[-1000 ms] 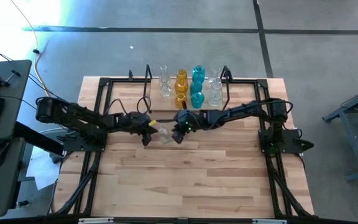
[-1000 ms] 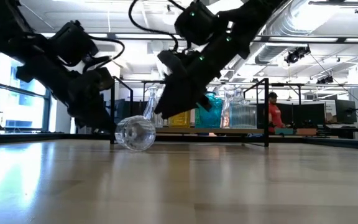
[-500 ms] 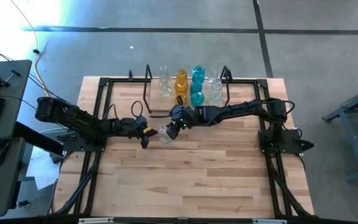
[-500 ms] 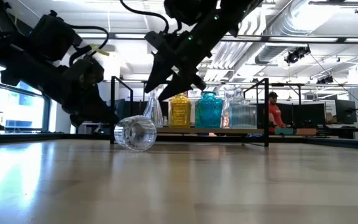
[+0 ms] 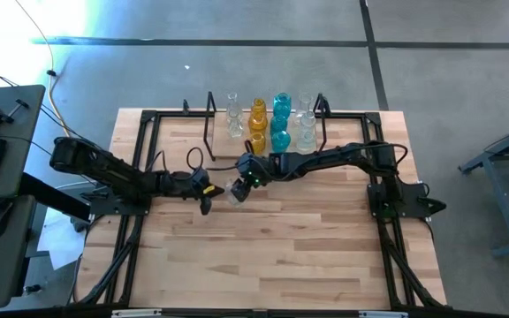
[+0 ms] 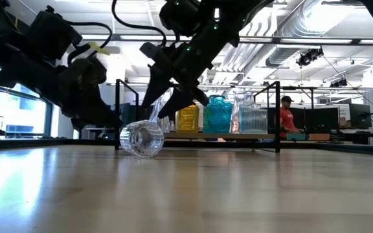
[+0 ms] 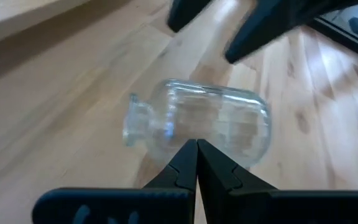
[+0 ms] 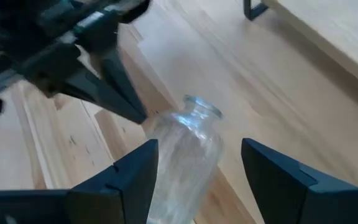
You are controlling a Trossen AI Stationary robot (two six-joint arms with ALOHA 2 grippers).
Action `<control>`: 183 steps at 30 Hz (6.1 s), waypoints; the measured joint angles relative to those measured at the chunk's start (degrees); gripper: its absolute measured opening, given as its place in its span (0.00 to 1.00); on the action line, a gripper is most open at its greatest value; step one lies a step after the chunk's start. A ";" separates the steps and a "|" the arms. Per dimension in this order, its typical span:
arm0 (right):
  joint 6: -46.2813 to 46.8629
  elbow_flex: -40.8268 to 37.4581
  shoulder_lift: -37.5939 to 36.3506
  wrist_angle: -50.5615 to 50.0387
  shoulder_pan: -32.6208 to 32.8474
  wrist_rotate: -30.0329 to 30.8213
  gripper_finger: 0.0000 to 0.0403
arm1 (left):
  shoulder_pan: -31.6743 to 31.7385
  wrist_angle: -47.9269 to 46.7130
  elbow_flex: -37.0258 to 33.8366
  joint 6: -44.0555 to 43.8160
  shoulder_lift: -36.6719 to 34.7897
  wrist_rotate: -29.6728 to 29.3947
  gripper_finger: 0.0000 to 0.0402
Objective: Sort vases onto shelf
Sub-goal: Put the transparent vase on the shelf aligned with other transparent vase
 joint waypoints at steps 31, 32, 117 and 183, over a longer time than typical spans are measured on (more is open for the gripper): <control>-2.87 0.02 0.00 -1.88 0.17 -1.34 0.55 | 2.48 3.62 2.55 0.45 8.81 1.05 0.00; -2.85 0.02 0.00 -2.46 0.17 -1.47 0.55 | 1.86 3.69 2.73 0.06 9.00 1.16 0.00; -0.36 12.79 6.75 -32.07 4.09 -7.46 0.54 | -17.18 2.39 -3.93 -12.04 2.86 -15.14 0.00; -27.28 -27.50 2.47 64.68 3.25 12.50 0.30 | -17.20 2.50 -3.96 -10.95 2.87 -14.86 0.00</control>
